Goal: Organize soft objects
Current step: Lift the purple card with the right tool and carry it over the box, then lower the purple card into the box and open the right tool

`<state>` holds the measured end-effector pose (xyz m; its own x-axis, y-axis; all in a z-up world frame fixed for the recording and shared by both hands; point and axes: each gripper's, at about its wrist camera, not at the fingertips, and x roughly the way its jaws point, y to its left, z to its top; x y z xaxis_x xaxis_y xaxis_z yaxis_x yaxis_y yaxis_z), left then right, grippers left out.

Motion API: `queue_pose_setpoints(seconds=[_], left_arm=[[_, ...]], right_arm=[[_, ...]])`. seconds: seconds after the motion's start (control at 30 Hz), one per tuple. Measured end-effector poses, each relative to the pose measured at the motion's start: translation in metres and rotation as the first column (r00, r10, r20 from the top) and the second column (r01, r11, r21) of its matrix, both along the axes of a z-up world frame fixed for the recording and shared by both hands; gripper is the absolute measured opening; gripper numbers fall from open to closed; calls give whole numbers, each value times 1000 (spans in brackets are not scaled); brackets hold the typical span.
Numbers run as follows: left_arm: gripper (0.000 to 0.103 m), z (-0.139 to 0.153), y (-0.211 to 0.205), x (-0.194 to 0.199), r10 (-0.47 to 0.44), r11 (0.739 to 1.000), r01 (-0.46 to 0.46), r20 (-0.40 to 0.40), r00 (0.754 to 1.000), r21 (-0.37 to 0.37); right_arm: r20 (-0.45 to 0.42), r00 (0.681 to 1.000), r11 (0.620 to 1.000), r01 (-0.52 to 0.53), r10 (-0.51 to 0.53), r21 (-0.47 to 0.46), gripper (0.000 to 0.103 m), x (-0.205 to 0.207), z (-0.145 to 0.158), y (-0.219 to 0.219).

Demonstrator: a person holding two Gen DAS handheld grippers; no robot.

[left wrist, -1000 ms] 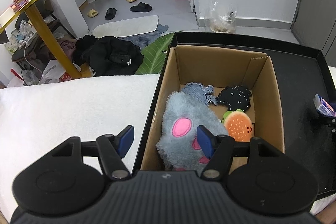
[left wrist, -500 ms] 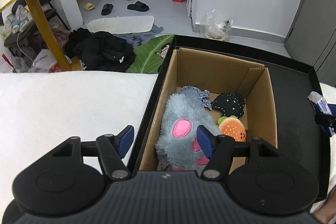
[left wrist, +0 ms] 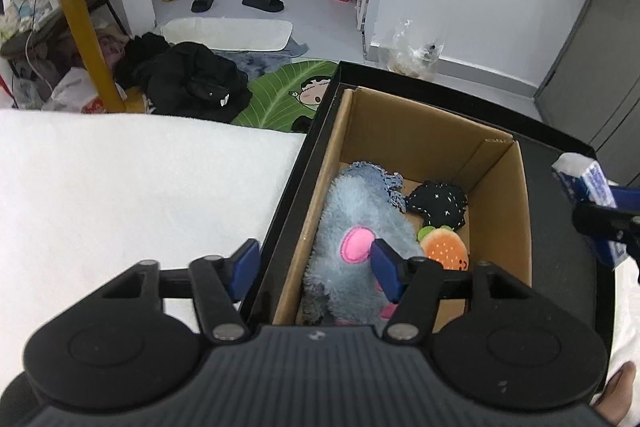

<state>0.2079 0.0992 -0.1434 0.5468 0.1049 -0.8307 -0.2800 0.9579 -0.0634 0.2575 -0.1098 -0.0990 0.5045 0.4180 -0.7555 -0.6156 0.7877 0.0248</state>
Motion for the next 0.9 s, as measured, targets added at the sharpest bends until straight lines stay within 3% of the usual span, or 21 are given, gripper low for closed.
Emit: queue_pose_setpoints(seconds=[0.17,0.63,0.77,0.9], left_arm=[[50,-2,10,0,4,999,-3,9,1000,-51],[10,-5,24,-8,13,993,-8,46,999,-119],[9,-4,26,-10,3,992,5,57,998,-124],[9,-3,26,-12,16,993,-8,67,998,-117]], right_arm=[[-11,1000,1000,-15,15,-4,37,-2,4,20],[-69,998,999,2,-5,-38,40,-19,-10,56],[-75,997,999,2,-5,-52,52,-25,-11,63],[-80,996,999,43,-45,-26,52,-27,-2,49]])
